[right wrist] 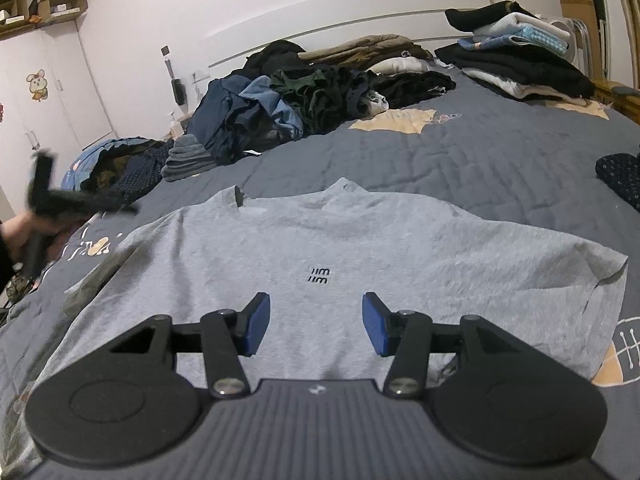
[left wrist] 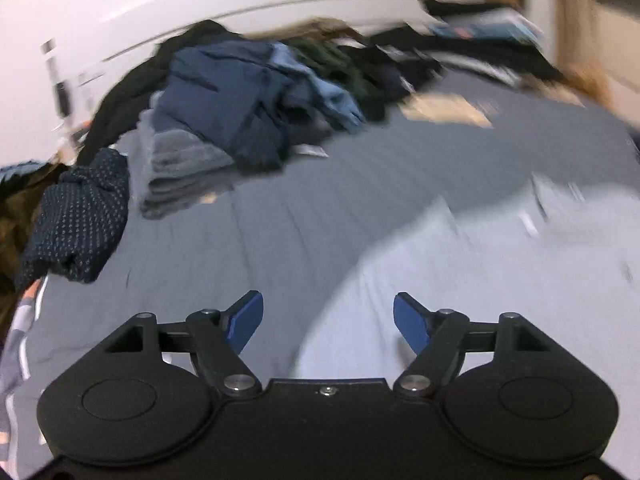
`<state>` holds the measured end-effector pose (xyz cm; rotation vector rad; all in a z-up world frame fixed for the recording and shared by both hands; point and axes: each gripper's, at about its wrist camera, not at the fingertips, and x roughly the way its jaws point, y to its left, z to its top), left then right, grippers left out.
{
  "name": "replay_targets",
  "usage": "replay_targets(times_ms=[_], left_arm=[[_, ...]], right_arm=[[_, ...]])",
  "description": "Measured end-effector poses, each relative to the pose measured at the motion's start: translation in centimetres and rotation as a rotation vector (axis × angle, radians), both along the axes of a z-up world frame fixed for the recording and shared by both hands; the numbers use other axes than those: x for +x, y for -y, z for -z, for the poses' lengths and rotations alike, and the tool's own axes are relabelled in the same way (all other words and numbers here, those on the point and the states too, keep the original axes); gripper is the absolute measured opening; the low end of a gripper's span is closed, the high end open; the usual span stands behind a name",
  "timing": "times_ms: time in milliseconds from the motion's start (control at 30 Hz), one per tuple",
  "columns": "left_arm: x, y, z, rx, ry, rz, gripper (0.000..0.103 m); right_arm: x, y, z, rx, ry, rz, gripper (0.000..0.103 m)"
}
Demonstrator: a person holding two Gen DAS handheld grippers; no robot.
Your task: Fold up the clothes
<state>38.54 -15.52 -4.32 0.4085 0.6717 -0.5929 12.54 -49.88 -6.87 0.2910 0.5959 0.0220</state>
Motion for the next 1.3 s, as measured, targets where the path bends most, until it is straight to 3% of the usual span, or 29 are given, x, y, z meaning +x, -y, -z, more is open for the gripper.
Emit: replay_targets(times_ms=[167, 300, 367, 500, 533, 667, 733, 933, 1033, 1100, 1200, 1300], left_arm=[[-3.7, -5.6, 2.1, 0.079, -0.104, -0.028, 0.071], [-4.8, -9.4, 3.2, 0.067, -0.165, -0.075, 0.071], [-5.9, -9.9, 2.8, 0.056, -0.120, -0.054, 0.067], [-6.5, -9.7, 3.0, 0.024, -0.156, -0.029, 0.062], [-6.5, -9.3, 3.5, 0.048, -0.165, -0.025, 0.060], [-5.7, -9.4, 5.3, 0.061, -0.211, -0.042, 0.018], [-5.4, -10.1, 4.8, 0.018, -0.197, -0.059, 0.008], [-3.2, -14.0, 0.6, -0.166, -0.106, -0.179, 0.004], [-1.2, -15.1, -1.1, -0.169, -0.015, -0.278, 0.002], [0.2, -14.9, -1.0, -0.164, -0.058, -0.301, 0.002], [0.3, -13.3, -0.1, -0.071, -0.059, -0.287, 0.004], [-1.2, -14.6, 0.1, -0.130, -0.029, -0.331, 0.014]], right_arm=[[-0.2, -0.6, 0.0, -0.004, 0.005, -0.022, 0.050], [-0.1, -0.9, 0.0, -0.002, -0.002, -0.026, 0.050], [0.0, -1.1, 0.1, -0.003, -0.006, -0.028, 0.050], [0.2, -1.2, 0.4, -0.001, -0.016, -0.032, 0.050], [0.2, -1.2, 0.5, -0.001, -0.021, -0.033, 0.050], [0.2, -1.5, 0.5, -0.010, -0.023, -0.038, 0.050], [0.2, -1.5, 0.5, -0.010, -0.023, -0.040, 0.050], [0.3, -1.5, 0.8, -0.006, -0.036, -0.040, 0.050], [0.3, -1.5, 1.0, -0.006, -0.040, -0.043, 0.050], [0.4, -1.6, 1.1, -0.012, -0.047, -0.043, 0.050], [0.4, -1.4, 1.2, -0.011, -0.050, -0.042, 0.050], [0.4, -1.3, 1.2, -0.009, -0.053, -0.037, 0.050]])
